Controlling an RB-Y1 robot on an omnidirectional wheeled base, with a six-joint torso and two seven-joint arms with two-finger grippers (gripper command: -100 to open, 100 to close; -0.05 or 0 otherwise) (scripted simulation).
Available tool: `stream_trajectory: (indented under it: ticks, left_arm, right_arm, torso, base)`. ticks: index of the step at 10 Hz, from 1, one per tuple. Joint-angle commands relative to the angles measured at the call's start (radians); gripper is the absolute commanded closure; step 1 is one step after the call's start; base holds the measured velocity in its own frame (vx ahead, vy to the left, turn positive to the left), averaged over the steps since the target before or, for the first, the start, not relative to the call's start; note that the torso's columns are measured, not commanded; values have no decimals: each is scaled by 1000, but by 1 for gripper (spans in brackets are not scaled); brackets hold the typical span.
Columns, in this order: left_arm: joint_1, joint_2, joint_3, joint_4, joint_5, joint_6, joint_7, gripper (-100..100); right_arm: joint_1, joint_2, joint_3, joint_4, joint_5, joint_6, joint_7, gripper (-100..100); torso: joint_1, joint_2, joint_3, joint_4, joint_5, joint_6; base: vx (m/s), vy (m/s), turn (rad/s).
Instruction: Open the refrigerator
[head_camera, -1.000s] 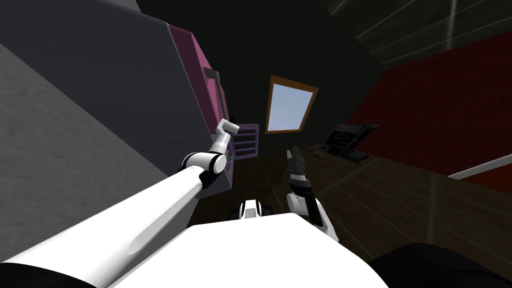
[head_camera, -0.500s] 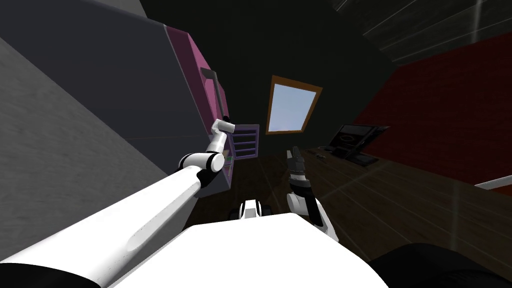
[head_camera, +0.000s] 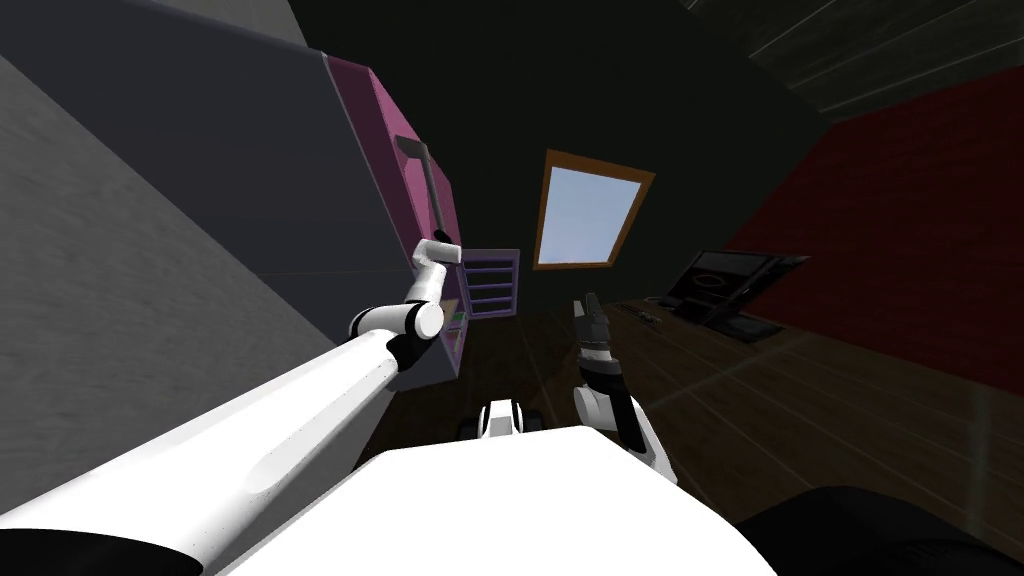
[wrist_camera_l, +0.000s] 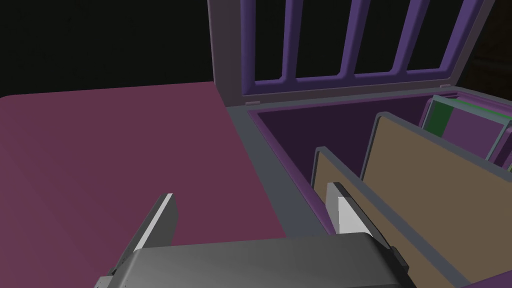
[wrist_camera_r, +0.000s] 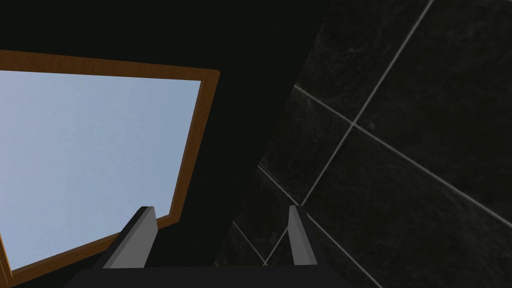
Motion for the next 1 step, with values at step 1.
stream_trajectory:
  ticks: [1]
  left_arm:
    - [8, 5, 16, -14, 19, 3, -78, -100]
  right_arm:
    - [0, 0, 0, 0, 0, 0, 0, 0]
  torso:
    - [3, 1, 0, 0, 0, 4]
  base:
    - [6, -10, -15]
